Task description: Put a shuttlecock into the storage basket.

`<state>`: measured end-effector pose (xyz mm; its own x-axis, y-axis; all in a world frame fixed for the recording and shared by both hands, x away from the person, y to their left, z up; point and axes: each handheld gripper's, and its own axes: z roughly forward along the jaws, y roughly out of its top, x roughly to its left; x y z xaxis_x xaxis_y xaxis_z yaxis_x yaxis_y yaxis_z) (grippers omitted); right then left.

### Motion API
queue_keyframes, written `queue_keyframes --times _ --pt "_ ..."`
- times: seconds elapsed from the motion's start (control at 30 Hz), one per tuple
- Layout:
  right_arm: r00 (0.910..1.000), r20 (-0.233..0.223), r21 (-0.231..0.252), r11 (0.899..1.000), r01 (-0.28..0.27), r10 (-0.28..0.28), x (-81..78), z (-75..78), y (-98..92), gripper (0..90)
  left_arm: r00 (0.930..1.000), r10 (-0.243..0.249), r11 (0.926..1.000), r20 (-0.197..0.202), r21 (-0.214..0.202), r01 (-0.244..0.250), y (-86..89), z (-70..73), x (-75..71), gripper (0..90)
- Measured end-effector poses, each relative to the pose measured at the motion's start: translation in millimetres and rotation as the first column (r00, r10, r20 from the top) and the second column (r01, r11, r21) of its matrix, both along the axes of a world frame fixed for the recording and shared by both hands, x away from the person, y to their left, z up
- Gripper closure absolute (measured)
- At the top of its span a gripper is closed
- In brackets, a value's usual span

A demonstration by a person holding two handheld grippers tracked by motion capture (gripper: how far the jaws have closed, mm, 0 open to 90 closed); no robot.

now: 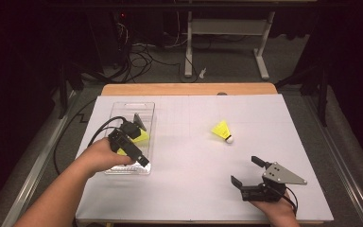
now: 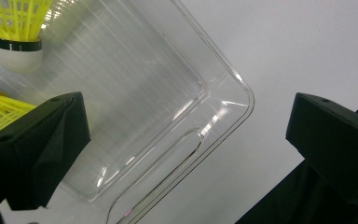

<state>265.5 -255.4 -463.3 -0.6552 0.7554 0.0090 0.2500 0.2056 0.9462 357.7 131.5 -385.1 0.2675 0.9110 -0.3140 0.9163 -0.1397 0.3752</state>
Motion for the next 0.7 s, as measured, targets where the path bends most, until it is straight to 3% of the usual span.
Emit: queue_keyframes --times 0.23,0.7 --pt "0.9989 0.008 -0.016 0.999 0.046 -0.045 6.1 3.6 0.1 0.4 0.9999 -0.014 0.9999 0.0 -0.004 0.014 -2.8 -1.2 -1.9 0.6" --pt "0.9966 -0.004 -0.06 0.995 0.082 -0.082 22.9 12.5 10.1 0.4 0.9994 -0.033 0.9994 -0.009 -0.004 0.033 -9.3 -4.8 -4.6 0.6"
